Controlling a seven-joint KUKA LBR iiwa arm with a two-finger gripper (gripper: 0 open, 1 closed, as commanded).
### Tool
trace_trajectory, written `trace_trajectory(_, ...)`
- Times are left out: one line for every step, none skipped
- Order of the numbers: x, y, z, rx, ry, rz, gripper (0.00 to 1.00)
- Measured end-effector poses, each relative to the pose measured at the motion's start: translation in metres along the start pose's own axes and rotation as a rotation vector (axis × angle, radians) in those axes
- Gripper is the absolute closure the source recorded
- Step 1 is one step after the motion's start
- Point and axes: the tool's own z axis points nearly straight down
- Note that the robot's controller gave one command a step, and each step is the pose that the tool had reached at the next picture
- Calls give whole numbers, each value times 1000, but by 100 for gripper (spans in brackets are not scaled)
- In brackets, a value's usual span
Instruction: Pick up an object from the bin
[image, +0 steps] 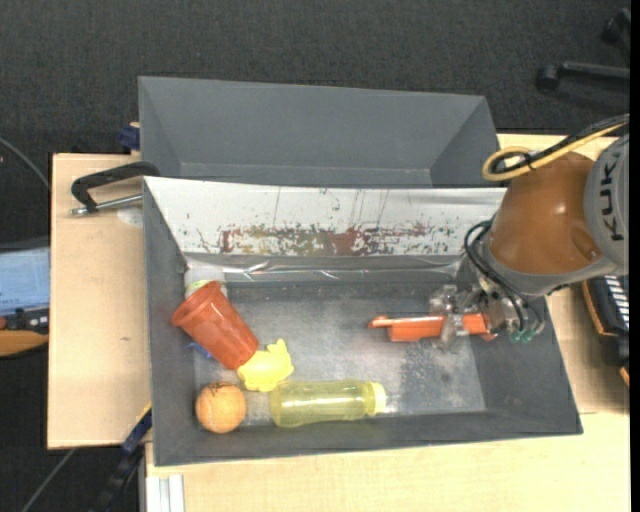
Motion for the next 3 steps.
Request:
trace_trajectory(-9, -9, -22, 3, -19, 17, 100)
trace_trajectory(5, -7, -38, -3, 6, 27, 100)
trace_trajectory(0, -10, -101, 1, -13, 50, 100)
